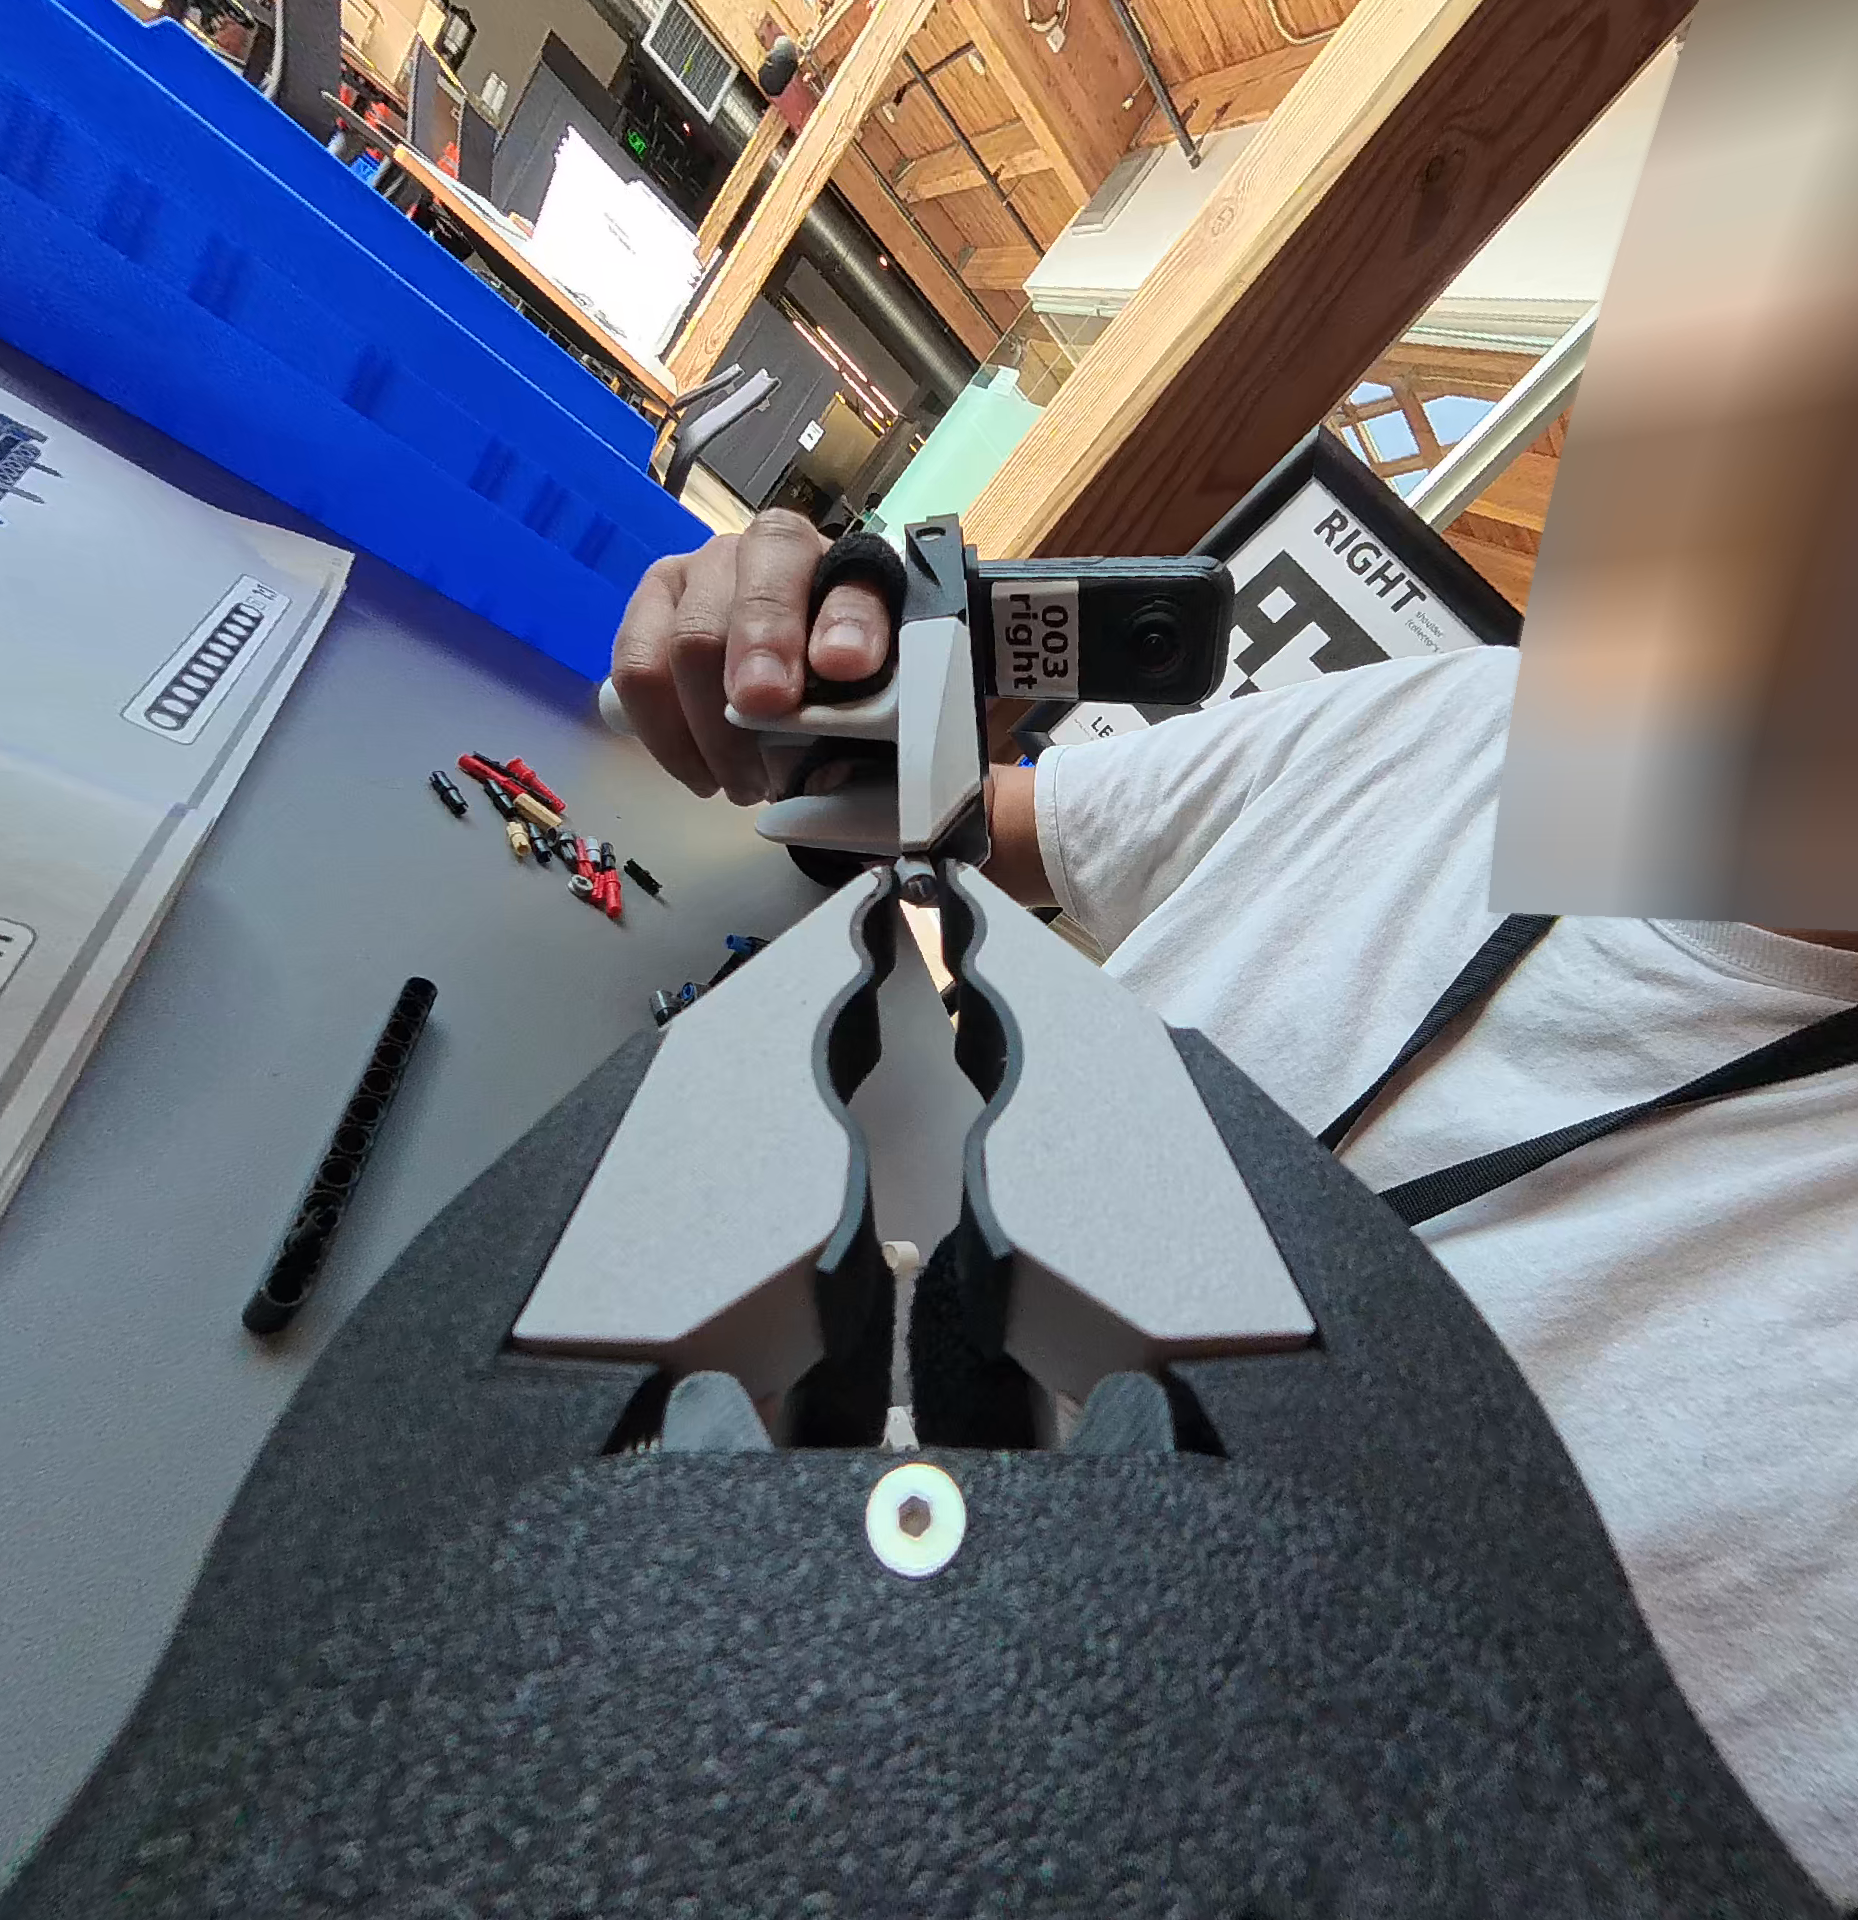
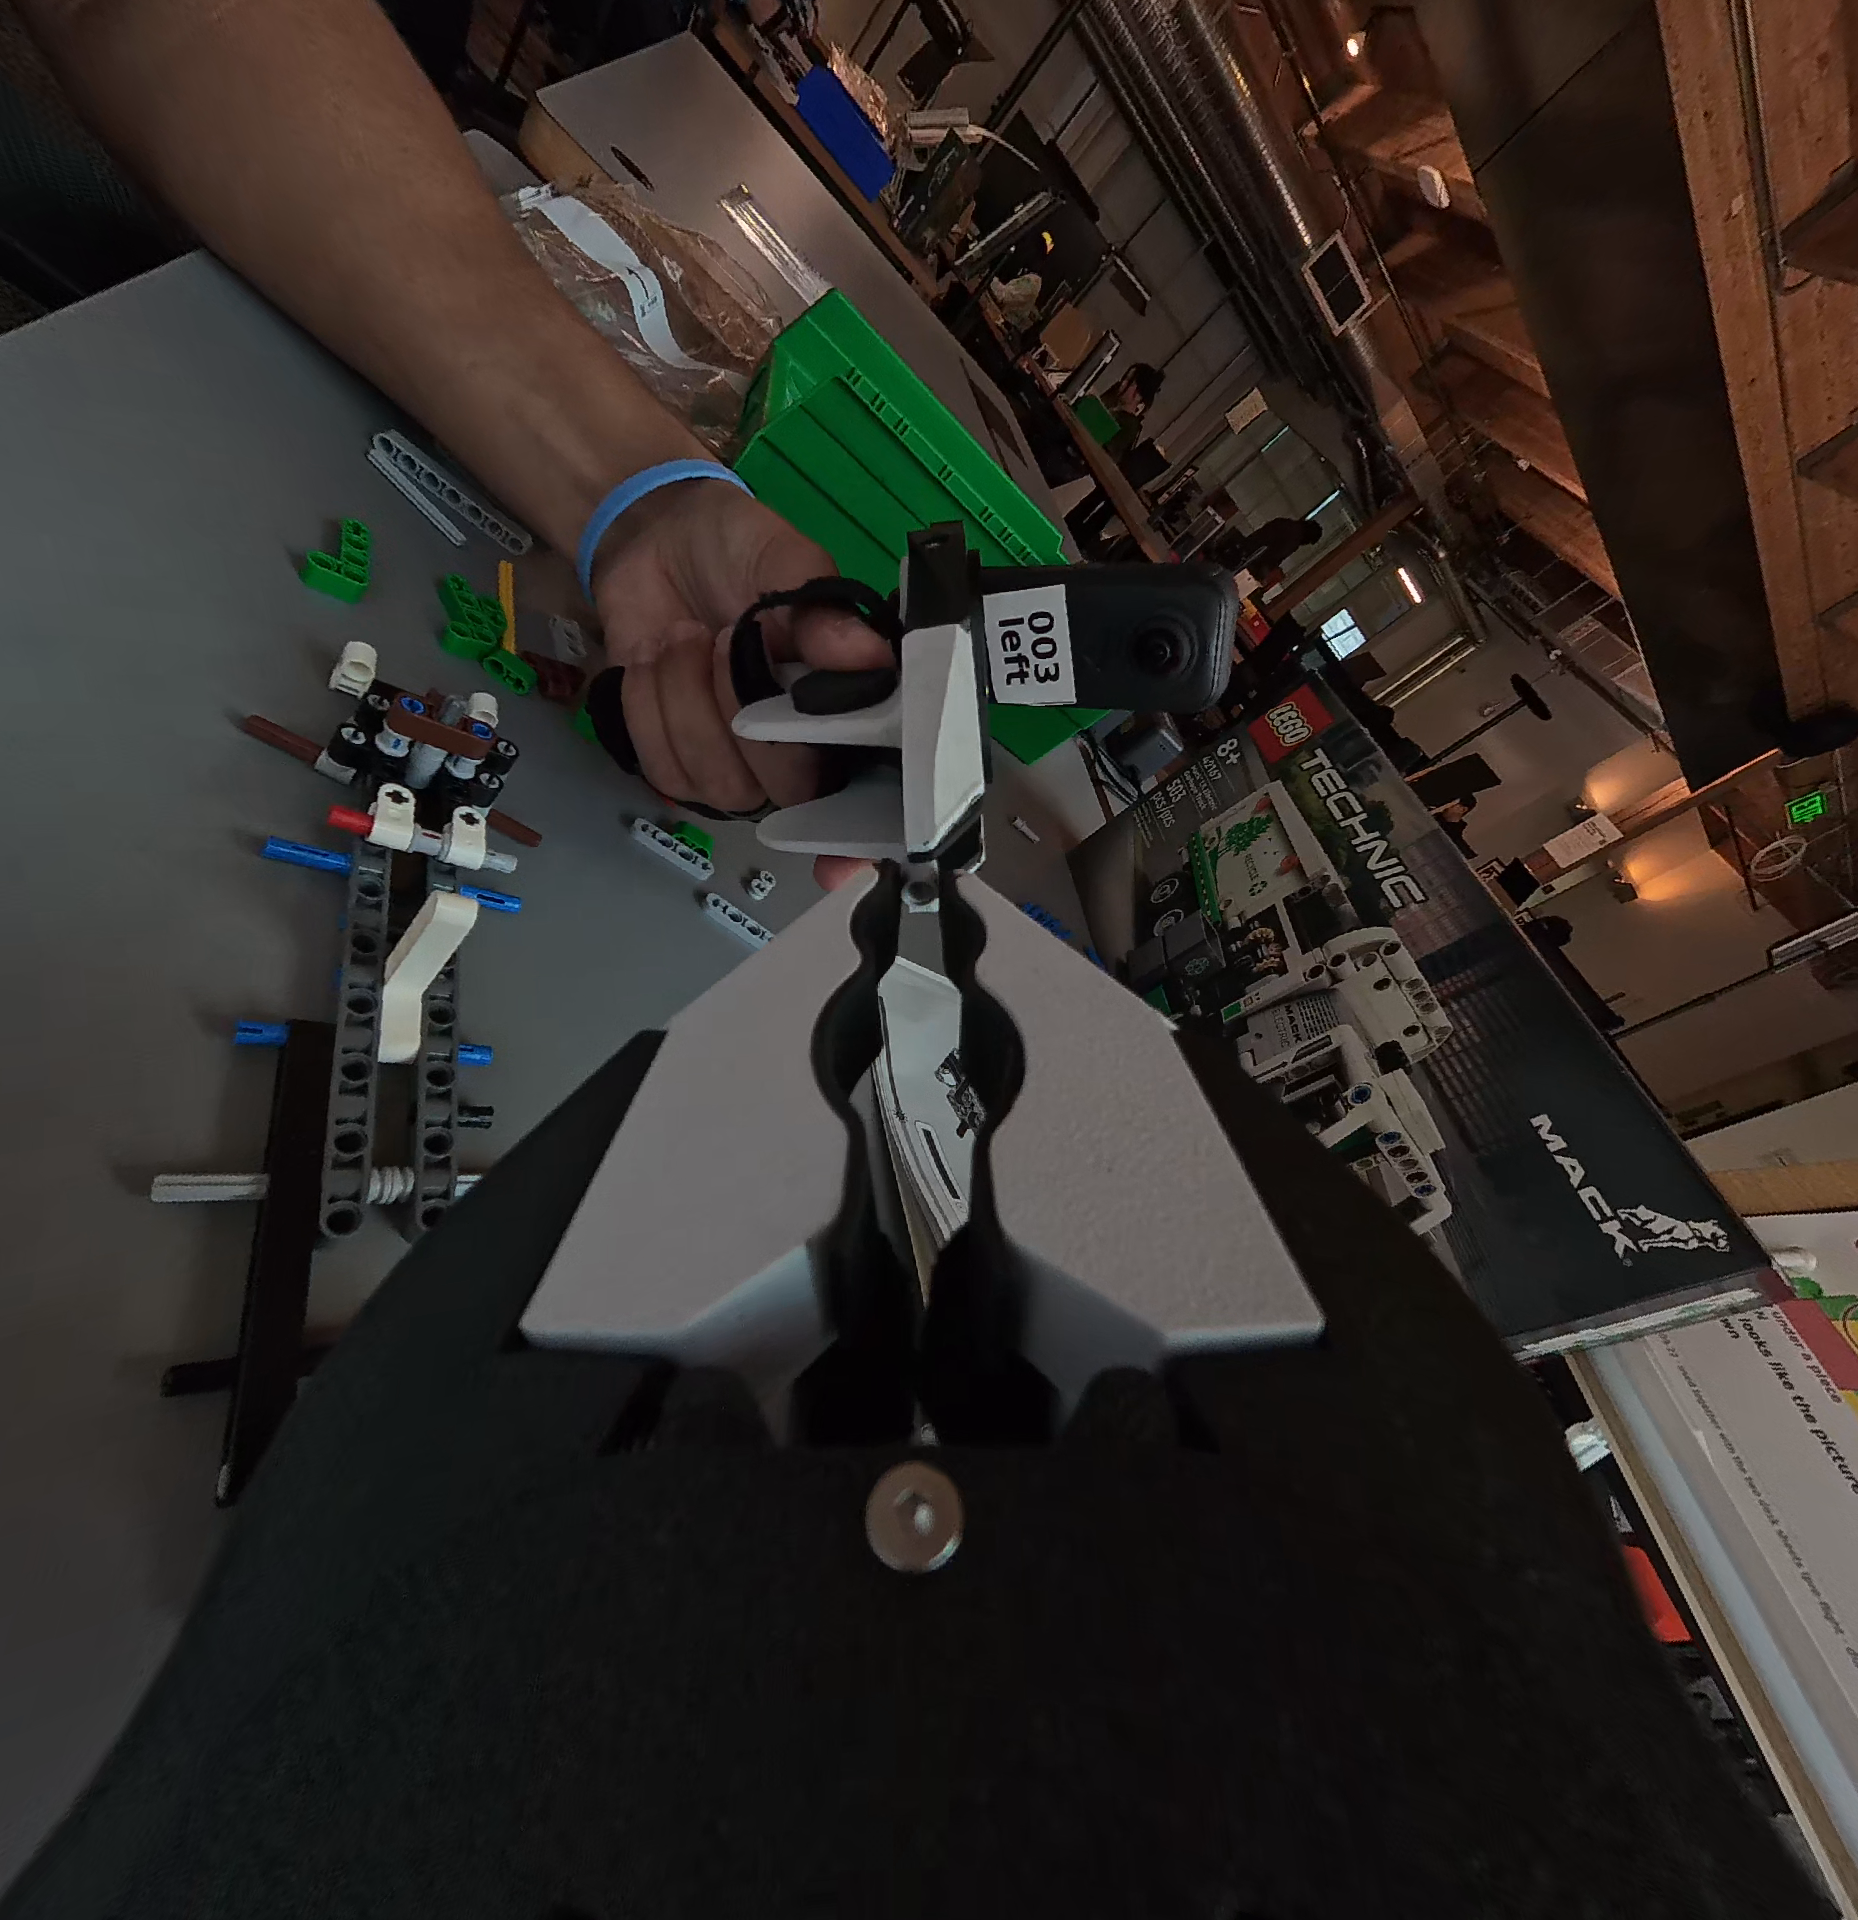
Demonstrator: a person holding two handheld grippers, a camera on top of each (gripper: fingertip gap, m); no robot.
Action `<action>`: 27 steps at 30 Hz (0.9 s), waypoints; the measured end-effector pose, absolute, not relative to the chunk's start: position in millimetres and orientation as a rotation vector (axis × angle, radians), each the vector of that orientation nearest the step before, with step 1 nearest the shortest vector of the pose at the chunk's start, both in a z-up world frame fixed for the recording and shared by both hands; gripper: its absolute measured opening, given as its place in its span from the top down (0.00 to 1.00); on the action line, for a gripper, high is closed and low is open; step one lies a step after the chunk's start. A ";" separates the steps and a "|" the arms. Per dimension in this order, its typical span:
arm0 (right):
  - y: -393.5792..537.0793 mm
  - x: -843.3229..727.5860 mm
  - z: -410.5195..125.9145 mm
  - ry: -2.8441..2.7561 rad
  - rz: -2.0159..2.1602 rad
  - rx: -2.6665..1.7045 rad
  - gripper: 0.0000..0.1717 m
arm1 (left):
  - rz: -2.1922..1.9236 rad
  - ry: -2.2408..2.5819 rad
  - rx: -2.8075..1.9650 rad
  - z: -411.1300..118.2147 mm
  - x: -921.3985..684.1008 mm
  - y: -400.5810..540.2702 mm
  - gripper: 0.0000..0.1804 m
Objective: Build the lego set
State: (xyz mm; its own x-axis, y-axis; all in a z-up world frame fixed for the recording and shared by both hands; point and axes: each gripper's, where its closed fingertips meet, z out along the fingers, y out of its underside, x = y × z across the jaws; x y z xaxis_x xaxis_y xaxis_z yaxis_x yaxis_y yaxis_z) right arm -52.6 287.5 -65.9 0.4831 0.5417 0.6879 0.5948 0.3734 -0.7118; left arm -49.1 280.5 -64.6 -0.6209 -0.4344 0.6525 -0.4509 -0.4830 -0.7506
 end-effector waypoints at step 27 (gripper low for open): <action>286.7 -54.4 -66.6 -1.159 -0.011 -1.288 0.97 | 2.325 -1.561 1.333 -64.7 -50.3 278.9 0.97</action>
